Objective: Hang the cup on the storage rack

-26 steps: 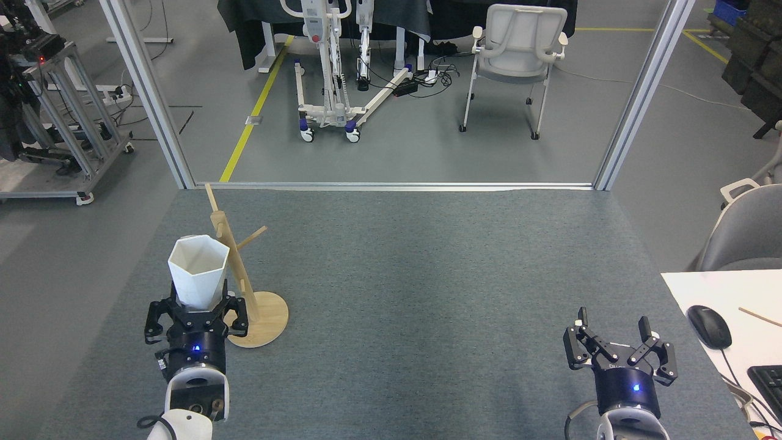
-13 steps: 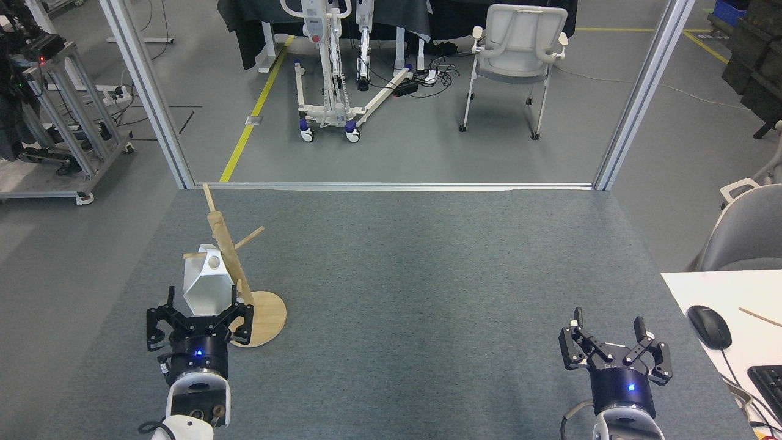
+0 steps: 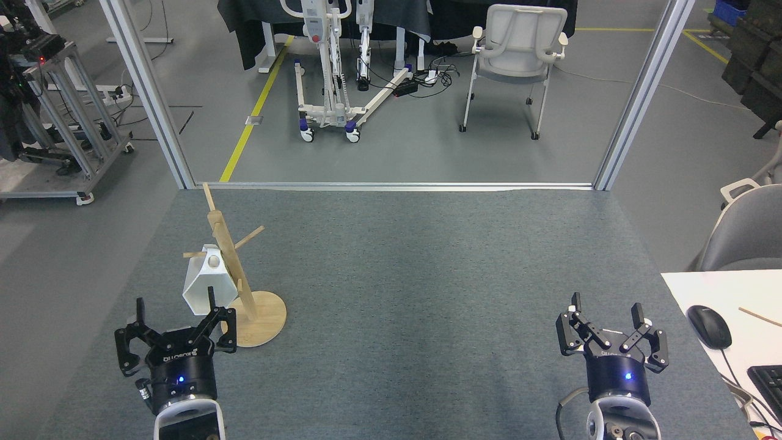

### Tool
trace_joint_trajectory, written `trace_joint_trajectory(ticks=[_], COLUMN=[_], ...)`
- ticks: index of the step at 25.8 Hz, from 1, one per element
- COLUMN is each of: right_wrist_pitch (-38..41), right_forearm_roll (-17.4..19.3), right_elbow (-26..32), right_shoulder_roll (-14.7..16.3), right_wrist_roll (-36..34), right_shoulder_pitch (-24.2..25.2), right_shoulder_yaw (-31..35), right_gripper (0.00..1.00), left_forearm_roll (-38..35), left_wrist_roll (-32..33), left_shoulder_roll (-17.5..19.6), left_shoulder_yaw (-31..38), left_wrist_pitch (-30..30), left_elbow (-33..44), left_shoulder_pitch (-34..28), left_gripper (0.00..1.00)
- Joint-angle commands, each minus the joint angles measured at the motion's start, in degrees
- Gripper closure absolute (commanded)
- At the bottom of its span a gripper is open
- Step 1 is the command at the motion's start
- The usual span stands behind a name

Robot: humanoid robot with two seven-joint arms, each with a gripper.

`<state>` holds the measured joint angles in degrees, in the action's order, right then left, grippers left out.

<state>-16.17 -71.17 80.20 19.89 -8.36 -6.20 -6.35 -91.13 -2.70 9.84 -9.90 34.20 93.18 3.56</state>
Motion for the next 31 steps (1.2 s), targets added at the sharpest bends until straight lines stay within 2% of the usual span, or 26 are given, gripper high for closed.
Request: trace_joint_trajectory(ticks=[1,6,9,12,14,19,25,31], right_wrist_pitch=[-0.79,-0.53,-1.05,-0.61,-1.05,-1.23,-0.7,-0.35], right_forearm_roll=[0.76,8.41,8.94,8.94,8.76,8.24,8.24,8.32], right_elbow=[0.13,0.13,-0.05,-0.66,-0.57,1.54,5.58,5.4], right_shoulder_roll=[0.58,1.73,1.99,2.25,2.87,2.78,4.45,4.72], right_wrist_roll=[-0.17,0.27,0.27,0.27,0.01,-0.35,-0.08,0.27], right_shoulder_pitch=[0.23,-1.62,-2.32,-3.2,-3.38,-3.11,-0.74,-0.3], right_shoulder_yaw=[-2.08,-4.55,-4.55,-4.55,-4.55,-4.46,-3.58,-1.21], right_gripper=[0.0,0.01,0.0,0.0,0.01,0.01,0.0,0.0], left_forearm_roll=[0.07,1.21,7.45,14.75,15.89,15.01,10.79,10.88], left_wrist_roll=[-0.81,-0.72,-0.72,-0.55,-0.55,-0.64,-0.2,-0.81], left_shoulder_roll=[-0.17,-2.72,-4.92,-7.38,-8.52,-11.33,-12.04,-12.74], left_shoulder_yaw=[-0.47,-0.47,-0.56,-0.65,-2.49,-7.15,-8.29,-8.73], left_wrist_pitch=[-3.61,-22.77,-27.7,-28.49,-29.28,-30.6,-27.79,-26.12], left_elbow=[4.64,4.38,4.11,3.06,0.51,-8.19,-13.11,-15.05], left_shoulder_pitch=[-1.01,1.63,1.89,2.33,4.18,8.84,12.09,13.14], left_gripper=[0.01,0.01,0.01,0.01,0.01,0.01,0.01,0.01])
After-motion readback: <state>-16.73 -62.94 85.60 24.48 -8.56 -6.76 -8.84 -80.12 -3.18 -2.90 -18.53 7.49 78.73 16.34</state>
